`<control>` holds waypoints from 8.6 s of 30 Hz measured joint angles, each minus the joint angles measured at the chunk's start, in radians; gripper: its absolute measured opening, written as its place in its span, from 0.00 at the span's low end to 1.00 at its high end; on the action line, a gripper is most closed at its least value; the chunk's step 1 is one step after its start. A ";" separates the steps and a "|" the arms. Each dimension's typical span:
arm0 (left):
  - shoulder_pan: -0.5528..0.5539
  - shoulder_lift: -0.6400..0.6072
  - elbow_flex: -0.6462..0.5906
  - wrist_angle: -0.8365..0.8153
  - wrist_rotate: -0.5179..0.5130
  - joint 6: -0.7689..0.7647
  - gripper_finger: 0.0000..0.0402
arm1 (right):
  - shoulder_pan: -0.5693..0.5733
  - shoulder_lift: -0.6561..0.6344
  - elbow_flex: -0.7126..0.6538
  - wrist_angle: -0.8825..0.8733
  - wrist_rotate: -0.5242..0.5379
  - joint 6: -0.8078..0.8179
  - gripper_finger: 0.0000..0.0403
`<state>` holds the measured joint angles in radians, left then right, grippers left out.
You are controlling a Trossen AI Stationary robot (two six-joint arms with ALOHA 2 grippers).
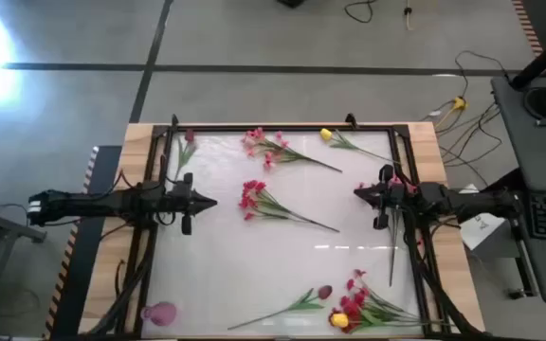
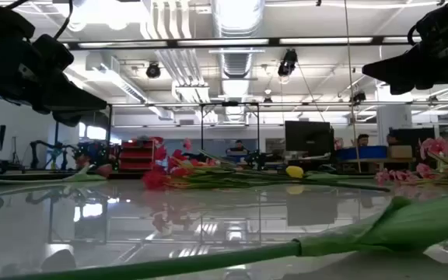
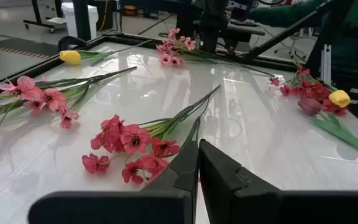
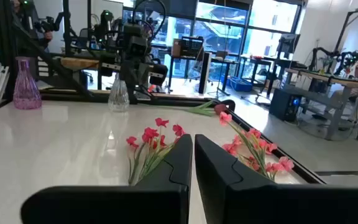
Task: Sort flowers into vase by color
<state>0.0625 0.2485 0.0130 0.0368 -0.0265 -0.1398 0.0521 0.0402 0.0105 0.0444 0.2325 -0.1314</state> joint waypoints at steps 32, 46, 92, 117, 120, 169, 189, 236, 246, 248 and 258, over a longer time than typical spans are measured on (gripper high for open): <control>0.000 0.000 0.000 0.000 0.000 0.000 0.00 | 0.000 0.000 0.000 0.000 0.000 0.000 0.03; 0.000 0.000 0.000 0.000 0.000 0.000 0.00 | 0.000 0.002 -0.001 0.013 0.000 -0.002 0.03; -0.003 0.188 0.165 0.412 -0.001 -0.061 0.00 | 0.009 1.497 0.732 -0.045 -0.128 0.401 0.46; -0.464 0.723 0.242 0.717 -0.408 0.055 0.38 | 0.005 1.396 0.908 -0.003 0.119 0.339 0.02; -0.443 0.791 0.214 0.878 -0.417 0.052 0.38 | 0.024 1.314 0.883 0.174 0.123 0.311 0.02; 0.055 1.223 0.728 0.954 0.398 0.080 0.49 | 0.101 1.435 0.819 0.760 0.083 0.138 0.02; 0.106 0.930 0.908 0.082 0.481 0.201 0.01 | 0.133 1.350 0.820 0.659 0.083 0.105 0.45; -0.092 0.095 1.031 -1.169 -0.001 -0.069 0.00 | 0.148 1.310 0.817 0.645 0.276 0.094 0.56; -0.092 0.019 0.847 -0.931 -0.001 -0.089 0.00 | 0.148 1.310 0.818 0.641 0.277 0.078 0.56; -0.092 0.000 0.820 -0.896 -0.001 -0.089 0.00 | 0.148 1.310 0.818 0.640 0.277 0.073 0.56; -0.092 -0.072 0.720 -0.773 -0.001 -0.064 0.00 | 0.148 1.309 0.818 0.640 0.277 0.056 0.56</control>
<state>-0.0296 0.1766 0.7328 -0.7360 -0.0273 -0.2041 0.2005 1.3491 0.8288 0.6846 0.5091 -0.0758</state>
